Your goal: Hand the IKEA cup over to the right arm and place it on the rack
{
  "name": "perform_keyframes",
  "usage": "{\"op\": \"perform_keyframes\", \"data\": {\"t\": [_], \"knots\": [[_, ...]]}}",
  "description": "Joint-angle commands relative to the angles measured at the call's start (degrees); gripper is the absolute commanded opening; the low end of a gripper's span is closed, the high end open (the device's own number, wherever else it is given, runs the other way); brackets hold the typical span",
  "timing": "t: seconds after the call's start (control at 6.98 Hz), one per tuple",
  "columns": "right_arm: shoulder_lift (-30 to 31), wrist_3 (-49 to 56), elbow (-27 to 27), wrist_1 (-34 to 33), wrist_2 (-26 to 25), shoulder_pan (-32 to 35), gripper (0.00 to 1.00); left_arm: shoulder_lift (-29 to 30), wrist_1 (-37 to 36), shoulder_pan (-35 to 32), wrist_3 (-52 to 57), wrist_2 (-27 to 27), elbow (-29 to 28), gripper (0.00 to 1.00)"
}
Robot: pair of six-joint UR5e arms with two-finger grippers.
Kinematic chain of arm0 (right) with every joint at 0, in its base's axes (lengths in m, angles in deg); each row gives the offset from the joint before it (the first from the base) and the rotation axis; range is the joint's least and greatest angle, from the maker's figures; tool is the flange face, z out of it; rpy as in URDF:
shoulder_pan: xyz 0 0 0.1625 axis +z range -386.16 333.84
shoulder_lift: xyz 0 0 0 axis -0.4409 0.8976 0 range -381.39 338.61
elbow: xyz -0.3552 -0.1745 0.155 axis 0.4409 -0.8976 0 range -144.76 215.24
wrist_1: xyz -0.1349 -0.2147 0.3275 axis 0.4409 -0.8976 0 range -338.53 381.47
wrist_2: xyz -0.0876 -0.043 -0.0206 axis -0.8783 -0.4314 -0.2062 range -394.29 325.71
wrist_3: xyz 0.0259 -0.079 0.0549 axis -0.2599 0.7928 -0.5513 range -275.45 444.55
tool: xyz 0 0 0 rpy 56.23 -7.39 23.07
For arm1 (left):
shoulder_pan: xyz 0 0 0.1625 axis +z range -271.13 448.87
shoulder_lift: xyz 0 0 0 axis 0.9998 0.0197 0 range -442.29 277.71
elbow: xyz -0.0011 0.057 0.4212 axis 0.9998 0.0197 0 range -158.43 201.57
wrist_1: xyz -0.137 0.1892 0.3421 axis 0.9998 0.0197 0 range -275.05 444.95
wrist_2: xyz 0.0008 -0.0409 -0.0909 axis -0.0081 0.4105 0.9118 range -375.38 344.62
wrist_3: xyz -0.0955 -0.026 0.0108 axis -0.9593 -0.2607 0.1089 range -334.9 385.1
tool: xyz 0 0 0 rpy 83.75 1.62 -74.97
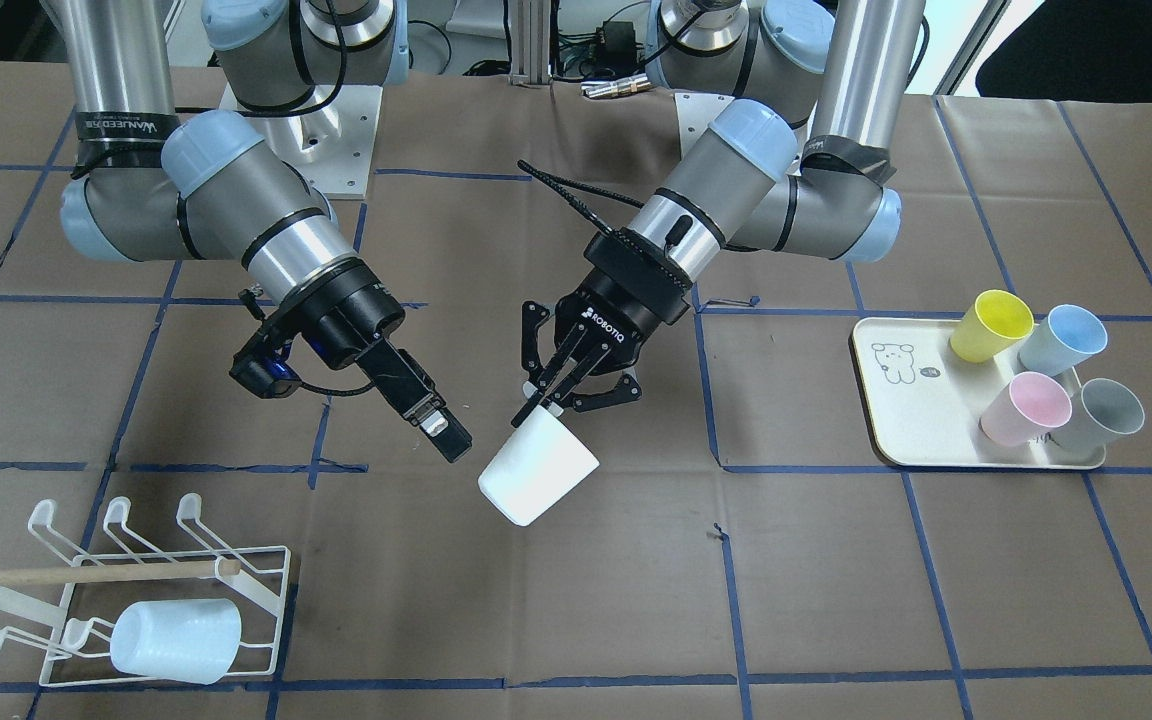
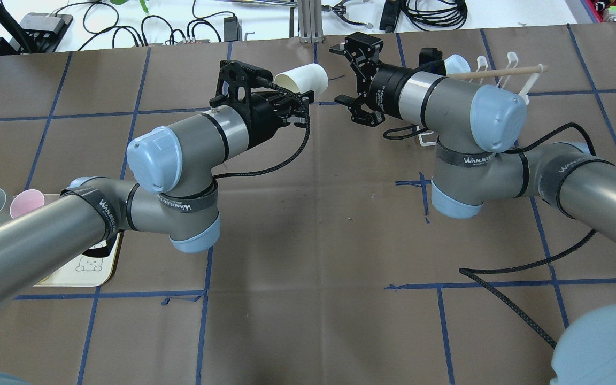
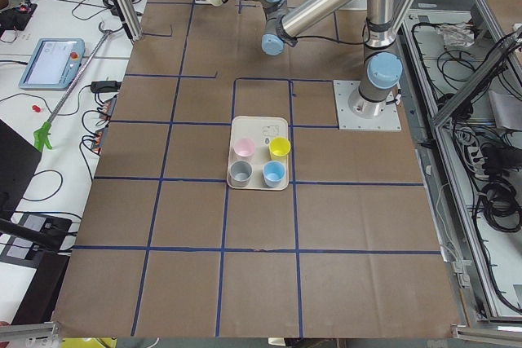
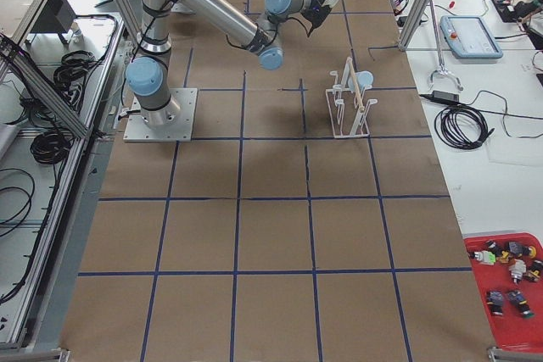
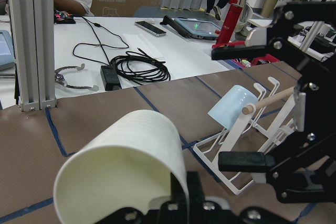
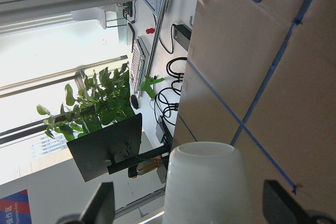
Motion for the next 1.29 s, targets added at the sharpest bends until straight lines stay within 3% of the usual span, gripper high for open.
{"op": "perform_keyframes", "data": {"t": [0.0, 1.15], "knots": [[-2.2, 2.6, -0.1, 0.1, 2.3, -1.0, 0.99, -0.4, -0.4, 0.0, -0.4, 0.2, 0.2, 0.00], [-3.4, 2.7, -3.0, 2.7, 2.0, 0.6, 0.99, -0.9, -0.4, -0.1, -0.4, 0.0, 0.2, 0.00]]}}
